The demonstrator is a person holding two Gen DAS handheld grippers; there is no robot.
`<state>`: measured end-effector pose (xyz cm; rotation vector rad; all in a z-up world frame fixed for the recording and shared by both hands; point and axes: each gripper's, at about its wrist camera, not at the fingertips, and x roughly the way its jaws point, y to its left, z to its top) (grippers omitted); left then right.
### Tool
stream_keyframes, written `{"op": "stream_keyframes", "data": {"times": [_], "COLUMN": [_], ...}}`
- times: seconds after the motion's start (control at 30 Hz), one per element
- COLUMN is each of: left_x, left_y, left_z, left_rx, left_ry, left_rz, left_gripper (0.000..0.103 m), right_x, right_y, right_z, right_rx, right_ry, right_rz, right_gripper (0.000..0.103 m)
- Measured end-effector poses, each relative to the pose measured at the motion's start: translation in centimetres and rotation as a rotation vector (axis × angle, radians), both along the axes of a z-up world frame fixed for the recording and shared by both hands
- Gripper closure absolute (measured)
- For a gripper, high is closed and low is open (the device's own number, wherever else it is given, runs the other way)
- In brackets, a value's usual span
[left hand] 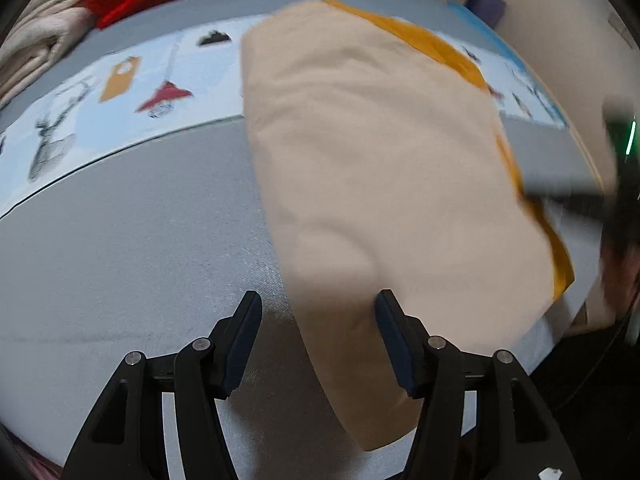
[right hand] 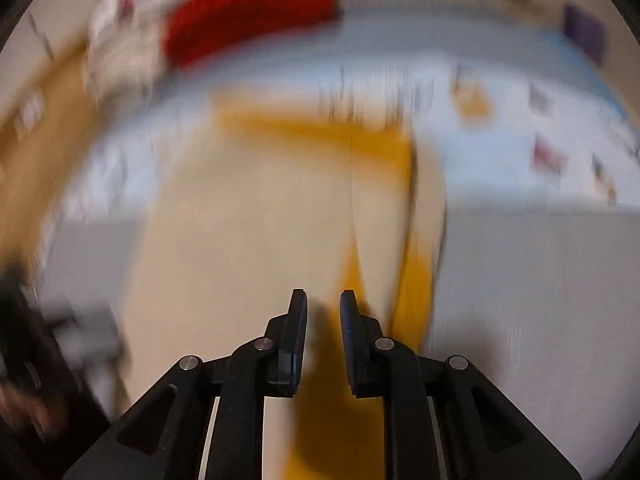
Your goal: Fold large clothes
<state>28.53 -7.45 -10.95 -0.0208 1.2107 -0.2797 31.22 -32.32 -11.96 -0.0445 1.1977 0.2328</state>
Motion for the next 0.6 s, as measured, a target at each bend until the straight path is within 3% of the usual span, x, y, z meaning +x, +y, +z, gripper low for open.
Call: {"op": "stream_keyframes", "data": {"times": [0.03, 0.13, 0.2, 0.27, 0.3, 0.37, 0.43, 0.5, 0.6], "left_x": [-0.7, -3.6, -6.2, -9.0, -10.3, -13.0, -15.9, -17.8, -20.8], "left_y": [0.3, 1.0, 1.1, 1.2, 1.1, 1.0, 0.3, -0.3, -1.2], "left_z": [0.9, 4.4, 6.7, 8.4, 9.0, 10.1, 11.0, 11.6, 11.6], "left_rx": [0.023, 0.131, 0.129, 0.125, 0.117, 0.077, 0.055, 0.045, -0.006], "left_ry": [-0.053, -0.248, -0.355, -0.417, -0.429, -0.445, -0.474, -0.481, -0.467], "left_rz": [0.038, 0.126, 0.122, 0.129, 0.136, 0.156, 0.182, 0.199, 0.221], "left_gripper": [0.047, 0.039, 0.012, 0.006, 0.005, 0.005, 0.004, 0.001, 0.001], "right_x": [-1.7, -5.1, -7.6, -10.8, -12.2, -15.9, -19.1, -22.4, -26.0], "right_y": [-0.1, -1.4, -2.3, -2.9, -3.0, -2.4, -1.5, -0.5, 1.0], "right_z": [-2.0, -2.6, -0.5, 2.3, 3.5, 6.2, 8.0, 9.4, 10.7], "right_rx": [-0.137, -0.251, -0.227, -0.139, -0.113, -0.07, -0.061, -0.059, -0.061], "right_ry": [0.055, 0.047, -0.023, -0.112, -0.159, -0.282, -0.374, -0.448, -0.483], "right_rz": [0.001, -0.044, -0.1, -0.142, -0.156, -0.17, -0.179, -0.199, -0.233], "right_gripper": [0.084, 0.084, 0.084, 0.083, 0.077, 0.051, 0.016, 0.01, 0.01]}}
